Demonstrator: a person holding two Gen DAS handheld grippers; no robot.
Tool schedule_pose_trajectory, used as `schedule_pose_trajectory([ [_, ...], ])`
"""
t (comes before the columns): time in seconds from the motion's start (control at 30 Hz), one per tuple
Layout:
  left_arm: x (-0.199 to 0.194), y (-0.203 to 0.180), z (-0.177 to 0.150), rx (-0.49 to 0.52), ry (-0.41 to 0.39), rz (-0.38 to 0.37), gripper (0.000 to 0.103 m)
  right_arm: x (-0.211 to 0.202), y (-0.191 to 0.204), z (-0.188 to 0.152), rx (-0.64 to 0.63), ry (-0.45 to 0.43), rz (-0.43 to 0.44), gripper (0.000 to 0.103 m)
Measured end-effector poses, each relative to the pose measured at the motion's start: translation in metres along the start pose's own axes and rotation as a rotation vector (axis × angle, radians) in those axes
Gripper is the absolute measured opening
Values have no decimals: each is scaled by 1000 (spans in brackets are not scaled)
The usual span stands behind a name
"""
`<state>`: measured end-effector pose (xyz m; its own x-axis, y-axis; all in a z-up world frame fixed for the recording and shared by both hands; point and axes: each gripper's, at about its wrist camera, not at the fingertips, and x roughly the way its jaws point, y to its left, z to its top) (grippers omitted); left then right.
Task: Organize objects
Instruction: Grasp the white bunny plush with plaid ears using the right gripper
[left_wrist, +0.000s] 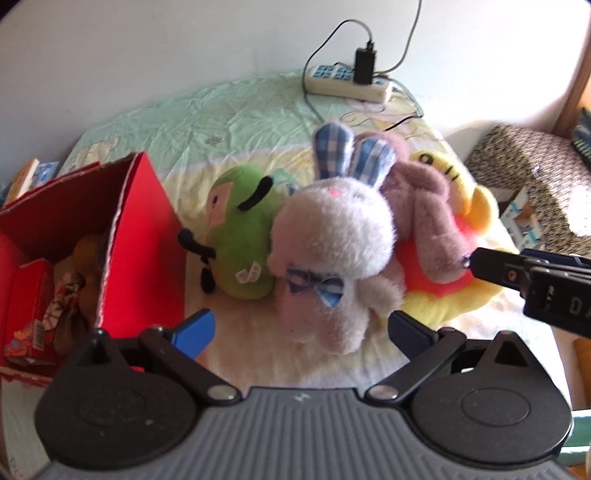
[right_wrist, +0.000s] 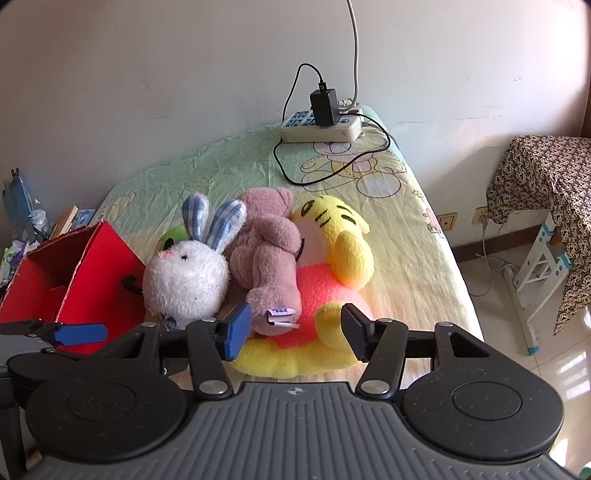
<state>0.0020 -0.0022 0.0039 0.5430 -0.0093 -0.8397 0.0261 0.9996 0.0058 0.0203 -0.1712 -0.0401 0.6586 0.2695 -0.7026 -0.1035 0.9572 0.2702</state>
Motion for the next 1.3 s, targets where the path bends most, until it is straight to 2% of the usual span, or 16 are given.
schedule_pose_trajectory([
  [0.1,-5,3,4,-3,-35,-73,100,1,-6,6,17,-7,36,49],
  [0.23,-11,8,14,4,-95,-62,100,6,-9,18,52,-13,128,43],
  [0.3,-12,11,18,12,-118,-82,102,11,-6,21,49,-8,187,42],
  [0.43,7,16,21,39,-84,-165,102,30,3,29,55,54,303,42],
  [0.53,24,15,19,43,-52,-170,102,38,14,30,33,68,317,45],
  [0.57,27,16,18,42,-50,-165,102,42,17,30,20,81,324,49],
  [0.7,35,20,20,25,-54,-166,101,55,24,29,5,130,357,57],
  [0.73,37,22,21,22,-57,-171,100,58,25,28,10,141,363,60],
  [0.87,47,24,25,22,-30,-218,74,70,25,28,50,172,387,62],
  [0.9,49,23,25,20,-20,-228,71,71,25,27,58,178,394,62],
  [0.97,49,23,25,20,-27,-222,70,73,25,27,71,189,418,54],
  [1.03,47,23,24,20,-37,-221,68,71,26,28,65,180,420,51],
  [1.3,21,18,20,51,-105,-208,64,41,35,29,1,123,432,48],
])
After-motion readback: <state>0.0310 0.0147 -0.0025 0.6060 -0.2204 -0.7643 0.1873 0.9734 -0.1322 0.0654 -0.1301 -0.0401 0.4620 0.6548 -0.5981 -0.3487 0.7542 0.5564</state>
